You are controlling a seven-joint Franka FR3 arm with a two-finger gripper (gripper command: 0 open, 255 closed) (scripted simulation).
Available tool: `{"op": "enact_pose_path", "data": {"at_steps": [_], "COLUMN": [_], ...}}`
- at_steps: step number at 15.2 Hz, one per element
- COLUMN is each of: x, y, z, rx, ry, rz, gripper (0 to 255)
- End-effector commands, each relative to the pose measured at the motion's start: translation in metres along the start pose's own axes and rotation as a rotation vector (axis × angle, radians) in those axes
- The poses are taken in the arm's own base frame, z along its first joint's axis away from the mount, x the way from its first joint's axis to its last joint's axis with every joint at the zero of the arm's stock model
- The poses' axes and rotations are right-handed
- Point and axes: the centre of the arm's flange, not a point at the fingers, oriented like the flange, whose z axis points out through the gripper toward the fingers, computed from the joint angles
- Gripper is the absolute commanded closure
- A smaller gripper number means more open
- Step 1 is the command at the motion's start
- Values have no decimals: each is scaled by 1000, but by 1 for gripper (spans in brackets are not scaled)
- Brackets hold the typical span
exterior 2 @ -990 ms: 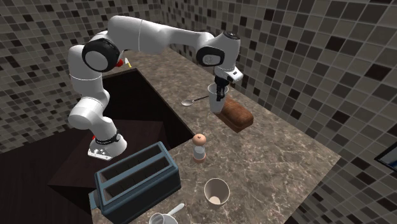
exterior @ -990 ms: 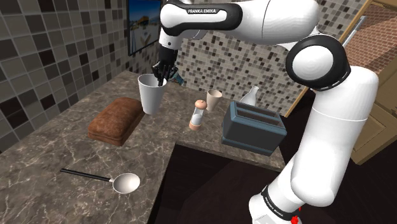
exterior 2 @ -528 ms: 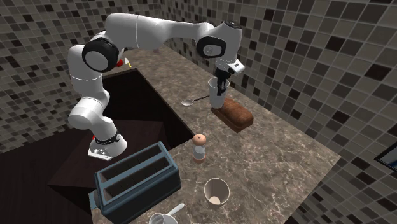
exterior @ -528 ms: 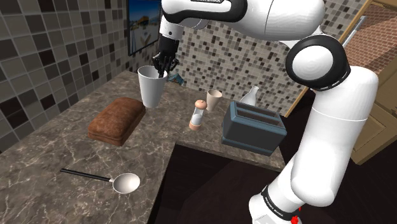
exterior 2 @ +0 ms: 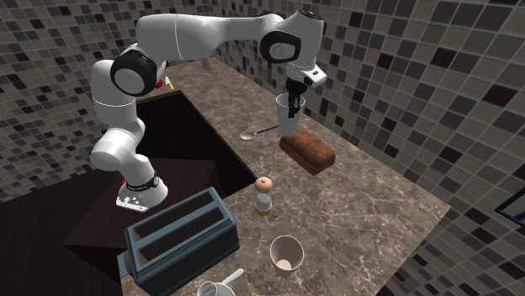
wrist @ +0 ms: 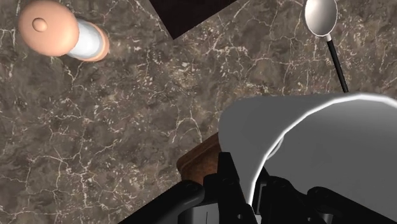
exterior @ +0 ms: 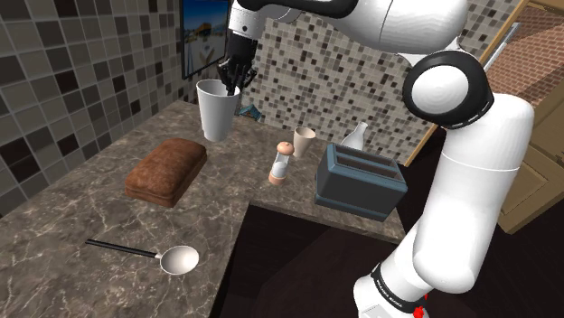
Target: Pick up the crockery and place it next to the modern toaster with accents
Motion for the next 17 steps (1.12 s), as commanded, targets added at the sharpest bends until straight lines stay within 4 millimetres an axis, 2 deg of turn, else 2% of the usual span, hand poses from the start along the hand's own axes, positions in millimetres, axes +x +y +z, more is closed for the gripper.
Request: {"op": "enact_pose_path", "data": {"at_steps": [1, 8, 17], "x": [0, -2, -53], "y": [-3, -8, 98], "z": [-11, -43, -57], "rx": [0, 0, 0], "ry": [0, 0, 0], "rz": [0, 0, 0], "gripper": [255, 255, 255]}}
